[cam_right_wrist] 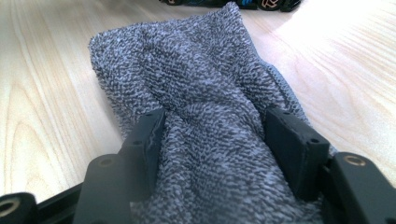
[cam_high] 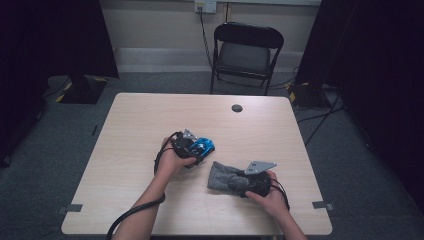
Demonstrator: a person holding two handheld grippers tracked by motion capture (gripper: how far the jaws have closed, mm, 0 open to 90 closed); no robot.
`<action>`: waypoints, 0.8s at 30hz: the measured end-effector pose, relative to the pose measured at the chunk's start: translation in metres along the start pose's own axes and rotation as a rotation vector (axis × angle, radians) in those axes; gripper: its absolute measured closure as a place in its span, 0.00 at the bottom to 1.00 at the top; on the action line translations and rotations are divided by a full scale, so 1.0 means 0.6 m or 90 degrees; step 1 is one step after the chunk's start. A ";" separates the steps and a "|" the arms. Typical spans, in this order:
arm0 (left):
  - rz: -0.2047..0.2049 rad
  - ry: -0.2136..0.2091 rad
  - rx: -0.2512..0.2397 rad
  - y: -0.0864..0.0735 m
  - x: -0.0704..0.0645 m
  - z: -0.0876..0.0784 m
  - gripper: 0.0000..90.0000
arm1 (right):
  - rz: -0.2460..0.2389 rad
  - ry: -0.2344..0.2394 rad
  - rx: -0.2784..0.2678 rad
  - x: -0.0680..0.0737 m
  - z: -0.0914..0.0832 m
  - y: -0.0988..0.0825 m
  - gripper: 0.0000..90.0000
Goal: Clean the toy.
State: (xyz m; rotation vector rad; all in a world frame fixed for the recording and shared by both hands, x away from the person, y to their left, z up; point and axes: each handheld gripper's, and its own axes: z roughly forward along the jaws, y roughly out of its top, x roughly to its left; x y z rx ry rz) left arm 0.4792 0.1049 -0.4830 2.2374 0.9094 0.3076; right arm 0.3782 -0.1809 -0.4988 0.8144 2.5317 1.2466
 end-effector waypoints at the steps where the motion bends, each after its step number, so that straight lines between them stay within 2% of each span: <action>1: 0.006 0.002 -0.004 0.002 0.000 0.002 0.24 | 0.000 0.000 0.000 0.000 0.000 0.000 0.44; 5: 0.012 0.012 0.008 0.006 0.000 0.010 0.23 | 0.000 0.001 -0.001 0.000 0.000 0.000 0.44; 7: -0.005 0.009 0.000 0.006 0.000 0.014 0.22 | 0.000 0.001 -0.001 0.000 0.000 0.000 0.44; 9: -0.006 0.011 -0.002 0.006 0.001 0.018 0.22 | 0.000 0.001 -0.001 0.000 0.000 0.000 0.44; 10: -0.008 0.010 0.010 0.006 0.002 0.019 0.22 | 0.000 0.001 -0.001 0.000 0.000 0.000 0.44; 12: -0.011 0.008 -0.001 0.003 0.001 0.024 0.20 | 0.000 0.000 0.000 0.000 0.000 0.000 0.44; 14: -0.011 0.011 0.002 0.004 0.000 0.024 0.20 | 0.000 0.000 -0.001 0.000 0.000 0.000 0.44; 17: -0.017 0.007 0.022 0.011 0.001 0.021 0.24 | -0.001 0.000 0.000 0.000 0.000 0.000 0.44; 18: -0.018 0.020 0.031 0.013 0.001 0.019 0.28 | 0.000 0.000 0.000 0.000 0.000 0.000 0.44; 24: -0.023 0.023 0.030 0.013 -0.003 0.018 0.29 | 0.000 0.000 0.000 0.000 0.000 0.000 0.44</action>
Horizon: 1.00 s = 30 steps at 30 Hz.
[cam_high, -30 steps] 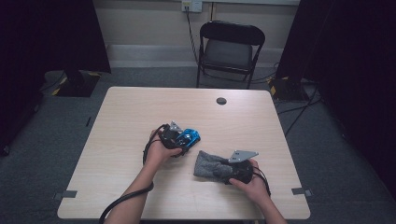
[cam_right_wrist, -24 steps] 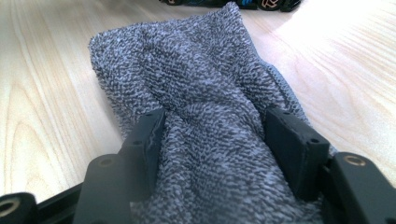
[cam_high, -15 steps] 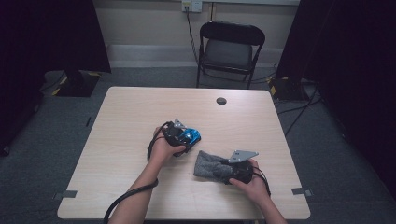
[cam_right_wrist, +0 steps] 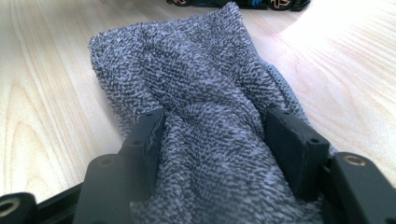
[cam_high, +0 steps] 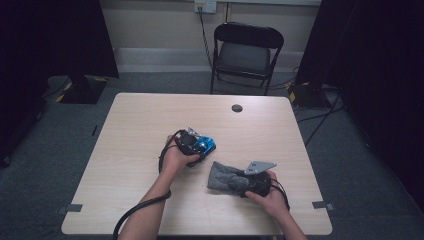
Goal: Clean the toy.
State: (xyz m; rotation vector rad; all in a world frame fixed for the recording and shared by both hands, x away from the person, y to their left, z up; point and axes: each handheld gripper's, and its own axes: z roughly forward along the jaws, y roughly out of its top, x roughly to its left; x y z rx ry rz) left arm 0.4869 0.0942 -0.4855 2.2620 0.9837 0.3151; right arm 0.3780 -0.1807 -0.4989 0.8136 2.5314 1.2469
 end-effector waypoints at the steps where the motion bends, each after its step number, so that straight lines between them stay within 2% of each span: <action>1: 0.005 0.006 0.001 0.000 0.000 -0.001 0.29 | 0.000 0.000 0.000 0.000 0.000 0.000 0.44; 11: 0.017 0.022 -0.004 -0.002 -0.010 -0.007 0.32 | 0.000 -0.002 0.000 0.001 0.000 0.000 0.44; 13: 0.012 0.012 -0.005 -0.003 -0.010 -0.009 0.32 | 0.000 -0.002 0.000 0.000 0.000 0.000 0.44; 22: 0.011 0.002 -0.012 -0.010 -0.008 -0.030 0.32 | -0.006 -0.011 0.003 0.003 0.001 0.000 0.46; 25: 0.016 -0.005 -0.011 -0.012 -0.012 -0.042 0.32 | -0.006 -0.024 0.003 0.005 0.001 0.000 0.56; 28: 0.030 -0.010 -0.013 -0.013 -0.015 -0.054 0.32 | 0.003 -0.044 -0.001 0.005 0.000 0.000 0.74; 30: 0.029 -0.020 -0.014 -0.014 -0.019 -0.062 0.32 | 0.006 -0.054 -0.003 0.008 0.000 0.000 0.80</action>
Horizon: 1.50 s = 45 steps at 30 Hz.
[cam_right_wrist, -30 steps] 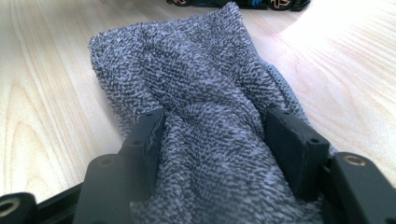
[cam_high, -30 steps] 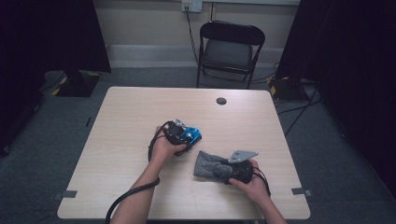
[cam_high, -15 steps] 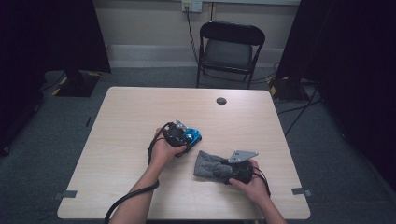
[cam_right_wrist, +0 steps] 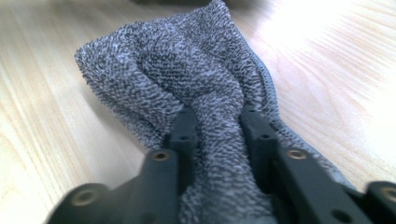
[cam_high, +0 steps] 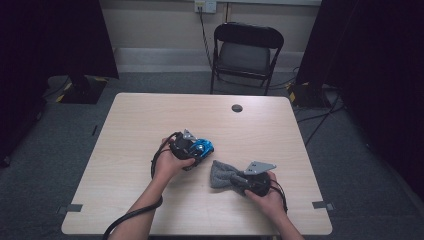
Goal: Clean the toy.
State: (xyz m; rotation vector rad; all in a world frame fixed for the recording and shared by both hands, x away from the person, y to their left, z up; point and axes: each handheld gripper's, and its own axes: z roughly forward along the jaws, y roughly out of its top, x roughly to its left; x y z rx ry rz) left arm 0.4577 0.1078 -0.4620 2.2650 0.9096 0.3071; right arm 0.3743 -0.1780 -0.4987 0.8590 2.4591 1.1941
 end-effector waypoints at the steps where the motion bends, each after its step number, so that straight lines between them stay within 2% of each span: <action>1: 0.006 0.000 -0.001 0.000 -0.002 -0.004 0.32 | 0.004 -0.004 0.001 0.002 0.000 0.001 0.82; 3: 0.018 -0.007 -0.001 0.000 -0.008 -0.011 0.32 | 0.026 -0.009 0.010 0.001 -0.001 0.006 0.85; 6: 0.020 -0.021 -0.009 0.001 -0.017 -0.024 0.32 | 0.045 -0.051 0.014 -0.011 -0.013 0.020 0.86; 7: 0.023 -0.025 -0.013 0.002 -0.021 -0.028 0.32 | 0.063 -0.071 0.002 -0.022 -0.022 0.028 0.86; 9: 0.039 -0.029 -0.015 0.004 -0.030 -0.036 0.32 | 0.119 -0.101 -0.032 -0.051 -0.042 0.046 0.86; 11: 0.044 -0.042 -0.017 0.007 -0.039 -0.039 0.32 | 0.152 -0.133 -0.054 -0.074 -0.058 0.066 0.86; 12: 0.047 -0.047 -0.023 0.009 -0.044 -0.039 0.32 | 0.162 -0.139 -0.063 -0.083 -0.063 0.075 0.86; 14: 0.054 -0.056 -0.024 0.014 -0.055 -0.040 0.32 | 0.157 -0.155 -0.059 -0.091 -0.064 0.092 0.86; 16: 0.069 -0.064 -0.027 0.020 -0.067 -0.041 0.32 | 0.139 -0.175 -0.043 -0.094 -0.057 0.109 0.86; 19: 0.087 -0.082 -0.029 0.028 -0.084 -0.045 0.32 | 0.141 -0.191 -0.033 -0.097 -0.043 0.123 0.86; 20: 0.102 -0.082 -0.030 0.031 -0.090 -0.045 0.32 | 0.141 -0.192 -0.030 -0.098 -0.037 0.126 0.86; 22: 0.109 -0.085 -0.031 0.035 -0.097 -0.047 0.32 | 0.142 -0.195 -0.020 -0.097 -0.026 0.132 0.86; 24: 0.105 -0.093 -0.039 0.038 -0.102 -0.046 0.32 | 0.147 -0.185 -0.018 -0.094 -0.018 0.137 0.86; 25: 0.111 -0.092 -0.035 0.039 -0.102 -0.046 0.32 | 0.140 -0.181 -0.013 -0.091 -0.013 0.141 0.86; 30: 0.099 -0.082 -0.033 0.036 -0.094 -0.043 0.32 | 0.090 -0.156 0.003 -0.069 0.000 0.154 0.86; 33: 0.090 -0.070 -0.031 0.030 -0.085 -0.044 0.32 | 0.077 -0.135 0.014 -0.062 0.004 0.156 0.86; 41: 0.075 -0.047 -0.036 0.021 -0.068 -0.050 0.32 | 0.062 -0.109 0.018 -0.053 0.003 0.156 0.86; 45: 0.069 -0.037 -0.034 0.019 -0.062 -0.053 0.32 | 0.060 -0.086 0.011 -0.050 -0.001 0.154 0.86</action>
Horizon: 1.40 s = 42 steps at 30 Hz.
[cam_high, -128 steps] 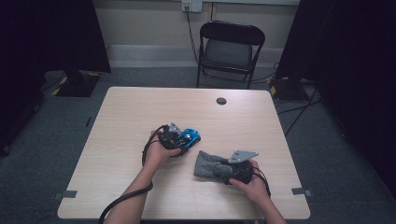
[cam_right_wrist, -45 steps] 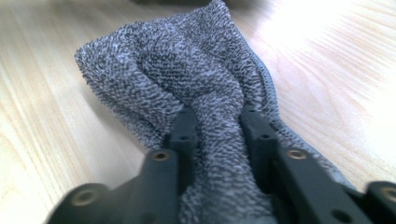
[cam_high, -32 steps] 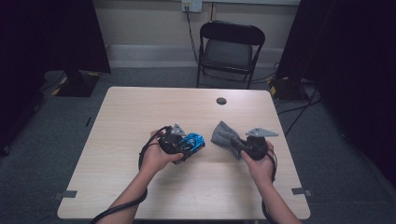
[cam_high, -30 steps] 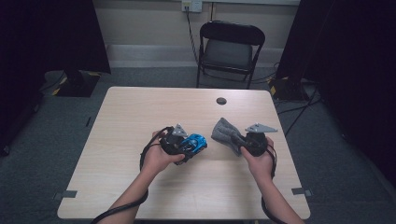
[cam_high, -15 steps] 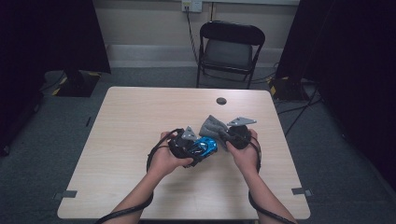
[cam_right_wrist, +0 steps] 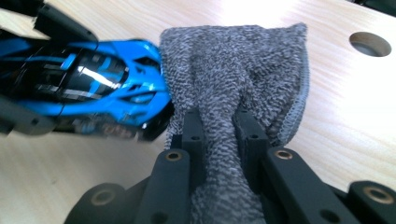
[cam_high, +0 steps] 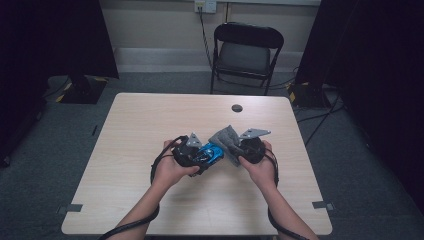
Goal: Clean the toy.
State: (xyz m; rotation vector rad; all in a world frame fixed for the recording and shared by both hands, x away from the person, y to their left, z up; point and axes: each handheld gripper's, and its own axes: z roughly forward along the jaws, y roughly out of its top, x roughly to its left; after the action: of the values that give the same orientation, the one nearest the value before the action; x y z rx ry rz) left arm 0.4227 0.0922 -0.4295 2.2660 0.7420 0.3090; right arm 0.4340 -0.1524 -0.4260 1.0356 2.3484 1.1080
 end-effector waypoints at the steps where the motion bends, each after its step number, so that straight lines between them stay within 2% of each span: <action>1: -0.005 0.001 -0.001 -0.001 0.001 -0.001 0.32 | 0.002 0.005 0.001 0.001 -0.001 -0.001 0.86; 15: -0.026 0.032 0.002 -0.008 0.015 -0.009 0.32 | 0.015 0.062 -0.022 0.023 -0.017 -0.025 0.86; 26: -0.045 0.055 -0.005 -0.015 0.029 -0.026 0.32 | 0.001 0.084 -0.037 0.045 -0.041 -0.039 0.86; 32: -0.058 0.059 -0.007 -0.023 0.040 -0.033 0.32 | 0.006 0.094 -0.044 0.050 -0.055 -0.044 0.86; 34: -0.063 0.055 -0.009 -0.025 0.041 -0.037 0.32 | 0.010 0.091 -0.042 0.047 -0.058 -0.046 0.86; 36: -0.053 0.059 -0.007 -0.028 0.040 -0.042 0.32 | 0.019 0.081 -0.047 0.038 -0.063 -0.048 0.86; 42: -0.042 0.039 -0.010 -0.033 0.025 -0.045 0.32 | 0.062 0.041 -0.060 -0.009 -0.073 -0.045 0.86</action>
State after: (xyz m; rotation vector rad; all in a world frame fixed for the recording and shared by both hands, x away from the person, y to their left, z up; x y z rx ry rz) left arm 0.4152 0.1280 -0.4240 2.2216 0.8407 0.3534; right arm 0.4000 -0.1910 -0.4193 1.1058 2.2917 1.2941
